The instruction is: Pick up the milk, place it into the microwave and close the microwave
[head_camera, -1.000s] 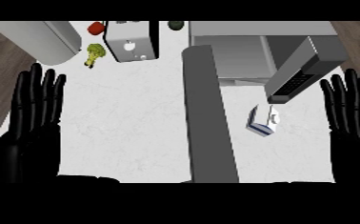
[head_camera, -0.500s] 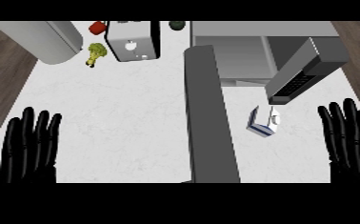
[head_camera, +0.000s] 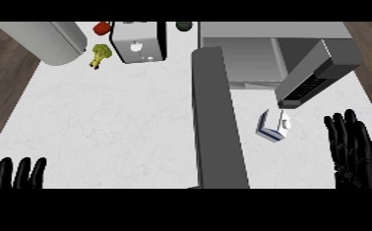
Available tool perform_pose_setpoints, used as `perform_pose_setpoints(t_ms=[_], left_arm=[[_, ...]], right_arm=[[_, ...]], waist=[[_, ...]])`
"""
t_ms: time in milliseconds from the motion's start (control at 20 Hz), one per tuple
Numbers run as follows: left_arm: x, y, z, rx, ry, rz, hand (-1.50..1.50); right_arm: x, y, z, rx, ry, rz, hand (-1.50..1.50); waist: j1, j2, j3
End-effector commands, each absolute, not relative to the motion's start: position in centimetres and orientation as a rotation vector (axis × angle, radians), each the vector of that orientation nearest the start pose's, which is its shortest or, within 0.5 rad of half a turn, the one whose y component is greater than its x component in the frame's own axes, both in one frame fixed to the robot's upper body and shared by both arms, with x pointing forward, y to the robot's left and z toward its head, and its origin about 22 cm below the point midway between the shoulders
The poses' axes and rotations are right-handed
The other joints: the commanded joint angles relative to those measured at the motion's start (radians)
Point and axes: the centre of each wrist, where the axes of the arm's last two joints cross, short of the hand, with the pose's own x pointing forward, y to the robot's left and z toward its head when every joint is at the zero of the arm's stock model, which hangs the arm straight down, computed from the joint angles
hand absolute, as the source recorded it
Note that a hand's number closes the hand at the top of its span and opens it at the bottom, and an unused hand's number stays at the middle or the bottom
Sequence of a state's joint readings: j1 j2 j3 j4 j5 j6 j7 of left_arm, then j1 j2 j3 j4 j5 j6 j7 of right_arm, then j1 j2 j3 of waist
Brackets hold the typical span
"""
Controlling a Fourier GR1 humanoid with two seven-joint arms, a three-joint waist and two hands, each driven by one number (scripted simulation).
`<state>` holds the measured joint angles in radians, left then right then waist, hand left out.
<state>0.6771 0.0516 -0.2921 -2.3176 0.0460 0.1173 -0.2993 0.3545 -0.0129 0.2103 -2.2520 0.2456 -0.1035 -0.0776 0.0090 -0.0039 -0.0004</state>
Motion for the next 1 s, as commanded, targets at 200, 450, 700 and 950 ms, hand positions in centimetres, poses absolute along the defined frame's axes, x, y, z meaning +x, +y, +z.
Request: perform_pose_setpoints(t_ms=[200, 450, 700, 950], left_arm=[[4.8, 24.6, 7.5, 0.077, -1.993, 0.183, -1.5], [4.6, 25.9, 7.7, 0.059, -1.991, 0.184, -1.5], [3.8, 23.9, 6.4, 0.067, -1.992, 0.165, -1.5], [2.0, 26.1, 7.4, 0.058, -1.986, 0.156, -1.5]], right_arm=[[14.5, -21.2, 7.4, -0.294, -1.983, 0.089, -1.5], [15.7, -20.3, 5.2, -0.3, -1.943, 0.097, -1.5], [20.1, -22.1, 3.1, -0.326, -1.942, 0.121, -1.5], [22.0, -22.6, -0.1, -0.364, -1.889, 0.137, -1.5]], waist=[[0.004, -0.001, 0.0], [0.0, 0.001, 0.0], [0.004, 0.003, 0.001], [0.01, 0.003, 0.001]])
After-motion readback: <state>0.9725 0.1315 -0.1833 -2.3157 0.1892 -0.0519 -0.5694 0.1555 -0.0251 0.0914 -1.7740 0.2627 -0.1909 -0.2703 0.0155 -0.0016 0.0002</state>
